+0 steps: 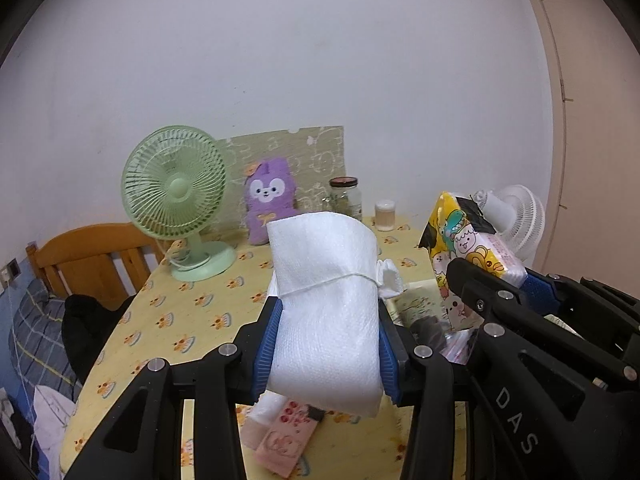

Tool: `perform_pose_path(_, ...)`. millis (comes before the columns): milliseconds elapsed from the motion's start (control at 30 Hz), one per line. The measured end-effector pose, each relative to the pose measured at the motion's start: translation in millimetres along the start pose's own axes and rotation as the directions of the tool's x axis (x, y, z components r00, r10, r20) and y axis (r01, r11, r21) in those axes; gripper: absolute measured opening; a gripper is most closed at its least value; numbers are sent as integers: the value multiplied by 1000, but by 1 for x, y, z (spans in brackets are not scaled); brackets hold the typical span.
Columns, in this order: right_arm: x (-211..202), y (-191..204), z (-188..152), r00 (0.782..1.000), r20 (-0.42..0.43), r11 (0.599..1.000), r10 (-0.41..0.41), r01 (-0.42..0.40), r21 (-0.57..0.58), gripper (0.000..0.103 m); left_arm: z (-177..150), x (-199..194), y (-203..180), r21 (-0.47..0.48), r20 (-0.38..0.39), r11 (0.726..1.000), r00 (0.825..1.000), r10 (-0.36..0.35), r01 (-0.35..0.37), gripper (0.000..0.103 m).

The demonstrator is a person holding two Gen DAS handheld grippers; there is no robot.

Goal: Organize soft objects
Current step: 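Lift and carry the cloth bundle and tissue pack toward the box with both tools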

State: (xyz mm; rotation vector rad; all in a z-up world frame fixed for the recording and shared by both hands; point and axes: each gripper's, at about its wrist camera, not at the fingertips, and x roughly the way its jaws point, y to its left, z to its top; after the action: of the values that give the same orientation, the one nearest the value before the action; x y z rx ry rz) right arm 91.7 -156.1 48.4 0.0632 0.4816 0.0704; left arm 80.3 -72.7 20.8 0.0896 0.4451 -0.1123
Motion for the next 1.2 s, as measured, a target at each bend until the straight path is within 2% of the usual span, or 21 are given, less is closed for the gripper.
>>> perform_pose_path(767, 8, -67, -5, 996, -20, 994, -91, 92, 56, 24, 5, 27, -60, 55, -34, 993, 994, -103, 105, 45)
perform_pose_path(1200, 28, -104, -18, 987, -81, 985, -138, 146, 97, 24, -3, 58, -92, 86, -107, 980, 979, -172, 182, 46)
